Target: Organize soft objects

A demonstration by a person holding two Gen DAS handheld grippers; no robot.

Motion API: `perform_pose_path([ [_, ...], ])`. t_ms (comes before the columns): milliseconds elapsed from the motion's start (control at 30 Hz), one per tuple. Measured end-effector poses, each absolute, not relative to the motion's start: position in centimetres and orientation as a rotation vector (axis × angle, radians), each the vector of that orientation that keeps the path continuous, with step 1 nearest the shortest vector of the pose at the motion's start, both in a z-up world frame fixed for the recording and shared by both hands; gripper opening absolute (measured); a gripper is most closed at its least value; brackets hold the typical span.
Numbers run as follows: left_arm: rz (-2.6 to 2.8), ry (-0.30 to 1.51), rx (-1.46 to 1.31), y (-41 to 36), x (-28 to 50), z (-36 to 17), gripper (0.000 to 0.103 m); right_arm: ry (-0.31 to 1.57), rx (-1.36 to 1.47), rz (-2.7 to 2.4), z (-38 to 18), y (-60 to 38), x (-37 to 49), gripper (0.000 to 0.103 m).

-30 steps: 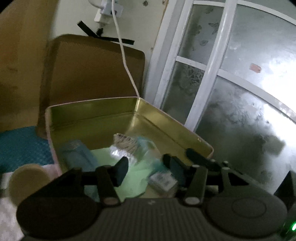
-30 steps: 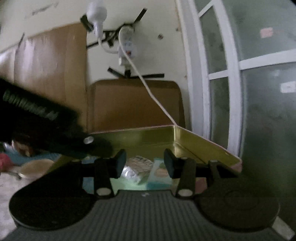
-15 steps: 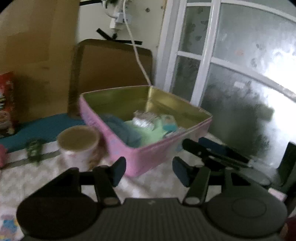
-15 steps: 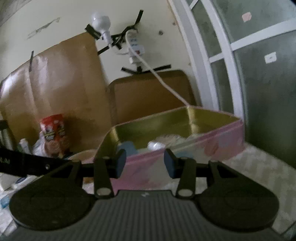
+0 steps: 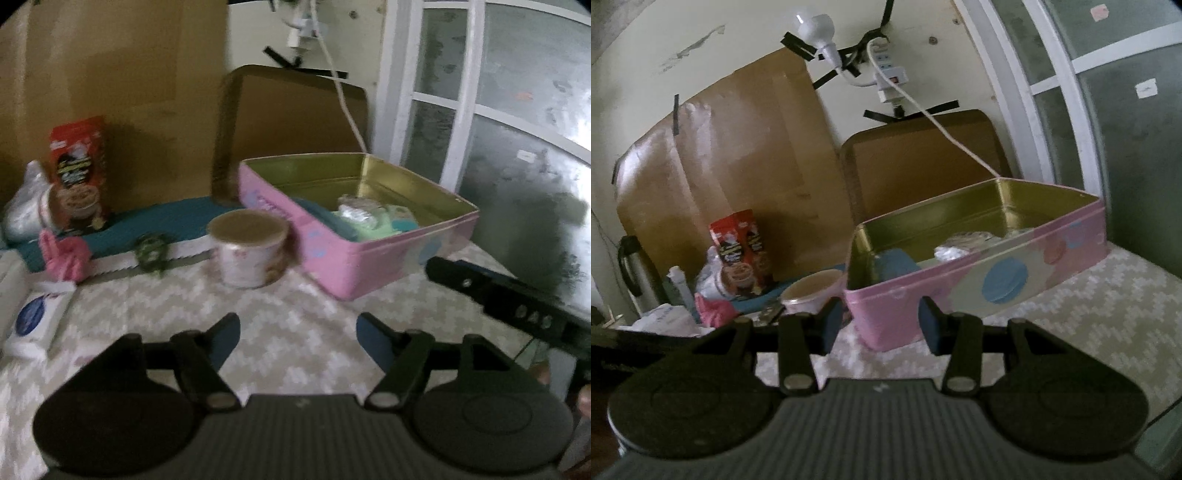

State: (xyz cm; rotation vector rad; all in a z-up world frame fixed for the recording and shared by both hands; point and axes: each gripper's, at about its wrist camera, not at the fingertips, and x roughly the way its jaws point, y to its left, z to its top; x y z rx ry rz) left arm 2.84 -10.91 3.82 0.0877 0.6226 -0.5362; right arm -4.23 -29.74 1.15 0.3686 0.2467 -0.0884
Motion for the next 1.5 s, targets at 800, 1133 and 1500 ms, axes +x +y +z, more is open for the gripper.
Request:
perform_pose_path([
  [800,-0.505,0.574,0.134,-7.1,-0.2,1.6,0.081,0.292,0.392,-0.138,1.1,-26.5,-5.4,0.059],
  [1133,-0.540,0.478,0.197,-8.7,-2.3,1.8,0.103,0.291,0.422,-0.208,0.6,-27.6,-7.2,0.059],
  [1500,-0.518,0.539,0.164,-8.2,-1.6,1.3,0.103,0.262,0.436,-0.265,0.3,-28.0,-7.5,0.080],
])
